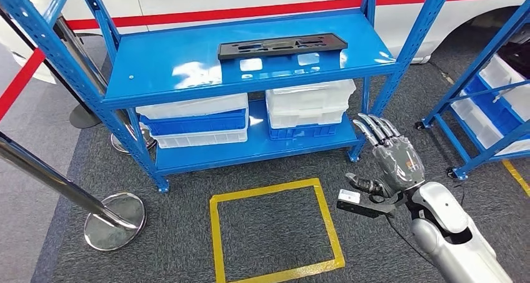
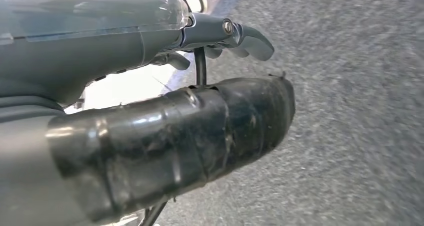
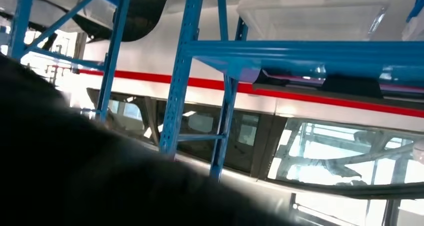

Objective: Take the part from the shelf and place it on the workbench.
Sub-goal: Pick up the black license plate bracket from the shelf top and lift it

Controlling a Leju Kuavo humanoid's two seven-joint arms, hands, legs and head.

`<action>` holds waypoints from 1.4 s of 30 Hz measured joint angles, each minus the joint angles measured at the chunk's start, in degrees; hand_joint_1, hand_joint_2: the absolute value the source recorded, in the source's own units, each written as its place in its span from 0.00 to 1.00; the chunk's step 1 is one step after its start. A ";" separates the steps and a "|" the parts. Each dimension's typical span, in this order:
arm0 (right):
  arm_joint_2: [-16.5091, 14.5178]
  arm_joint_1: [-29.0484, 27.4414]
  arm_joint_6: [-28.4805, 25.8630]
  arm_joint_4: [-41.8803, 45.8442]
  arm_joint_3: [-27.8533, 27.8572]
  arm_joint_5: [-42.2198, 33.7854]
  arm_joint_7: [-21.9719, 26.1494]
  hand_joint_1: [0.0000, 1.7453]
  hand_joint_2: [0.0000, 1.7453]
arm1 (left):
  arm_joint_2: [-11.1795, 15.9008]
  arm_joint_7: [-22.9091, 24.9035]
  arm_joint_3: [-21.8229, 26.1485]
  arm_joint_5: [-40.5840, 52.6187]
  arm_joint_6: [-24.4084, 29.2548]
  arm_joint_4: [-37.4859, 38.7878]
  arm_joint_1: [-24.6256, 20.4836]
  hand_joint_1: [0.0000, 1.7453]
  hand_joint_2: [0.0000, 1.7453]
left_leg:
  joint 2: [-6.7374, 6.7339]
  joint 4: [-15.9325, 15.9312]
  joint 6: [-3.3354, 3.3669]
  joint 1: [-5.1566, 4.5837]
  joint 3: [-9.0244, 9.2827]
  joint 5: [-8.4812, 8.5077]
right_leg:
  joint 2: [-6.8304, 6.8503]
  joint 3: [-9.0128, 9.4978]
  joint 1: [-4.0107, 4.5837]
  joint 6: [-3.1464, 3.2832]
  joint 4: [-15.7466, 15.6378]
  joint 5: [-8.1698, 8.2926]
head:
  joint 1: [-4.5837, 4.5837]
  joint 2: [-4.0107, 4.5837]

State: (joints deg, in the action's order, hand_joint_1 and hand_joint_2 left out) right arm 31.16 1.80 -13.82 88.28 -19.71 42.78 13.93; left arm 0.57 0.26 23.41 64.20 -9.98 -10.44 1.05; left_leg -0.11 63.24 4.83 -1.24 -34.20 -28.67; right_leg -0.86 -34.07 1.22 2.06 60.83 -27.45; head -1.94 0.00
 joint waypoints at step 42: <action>-8.56 13.56 5.29 -6.88 -11.61 0.26 -0.94 0.00 1.00 | -0.15 -1.16 0.32 2.57 -0.62 0.25 -0.41 0.00 0.00 | -0.20 -6.06 -1.80 1.33 2.10 2.39 | 0.60 -7.22 -2.26 -3.45 13.59 -5.23 | -0.13 0.00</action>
State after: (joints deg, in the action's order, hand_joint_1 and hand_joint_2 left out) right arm 22.60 15.36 -8.53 81.39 -31.31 43.04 12.98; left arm 0.42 -0.90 23.74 66.77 -10.60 -10.19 0.64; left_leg -0.30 57.18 3.03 0.09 -32.11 -26.28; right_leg -0.26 -41.29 -1.05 -1.39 74.42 -32.68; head -2.07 0.00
